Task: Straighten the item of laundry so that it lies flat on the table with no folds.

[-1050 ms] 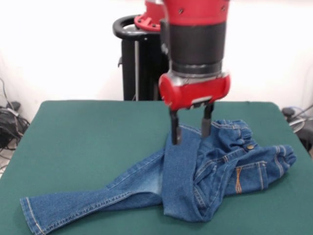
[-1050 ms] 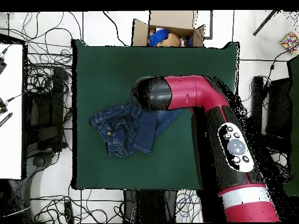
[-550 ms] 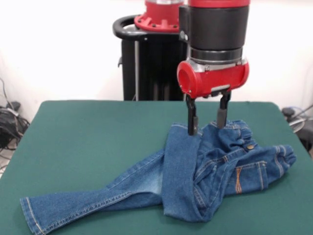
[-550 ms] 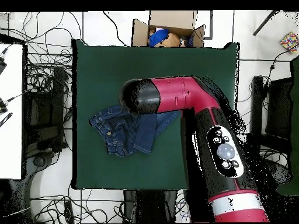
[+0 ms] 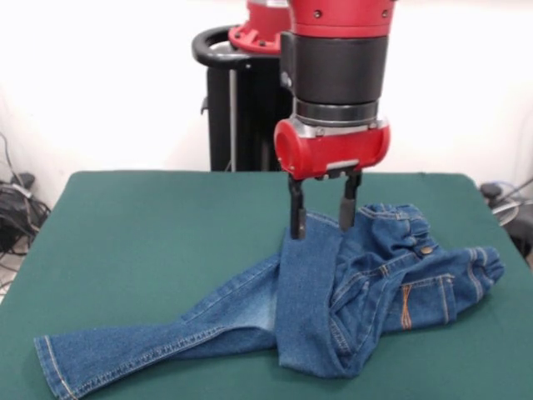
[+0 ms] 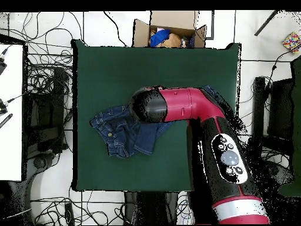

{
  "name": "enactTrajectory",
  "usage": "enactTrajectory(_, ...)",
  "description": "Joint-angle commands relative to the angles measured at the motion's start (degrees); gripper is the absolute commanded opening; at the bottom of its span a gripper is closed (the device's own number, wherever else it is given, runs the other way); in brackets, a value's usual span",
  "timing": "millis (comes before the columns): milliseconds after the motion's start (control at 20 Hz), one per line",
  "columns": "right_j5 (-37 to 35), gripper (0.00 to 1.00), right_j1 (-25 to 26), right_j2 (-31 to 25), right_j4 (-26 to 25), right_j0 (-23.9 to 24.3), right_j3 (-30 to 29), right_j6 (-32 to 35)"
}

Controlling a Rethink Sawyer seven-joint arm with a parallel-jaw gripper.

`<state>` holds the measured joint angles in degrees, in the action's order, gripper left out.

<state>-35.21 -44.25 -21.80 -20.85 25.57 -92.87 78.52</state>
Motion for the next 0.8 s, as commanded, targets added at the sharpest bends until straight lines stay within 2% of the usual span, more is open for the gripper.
enactTrajectory(50,2.87,1.00,1.97,3.86,0.45,-0.86,-5.64,12.17)
enactTrajectory(350,4.04,1.00,2.29,4.58,0.67,-1.19,-6.47,11.48)
enactTrajectory(800,12.70,1.00,7.51,6.24,-1.23,0.37,-10.57,11.75)
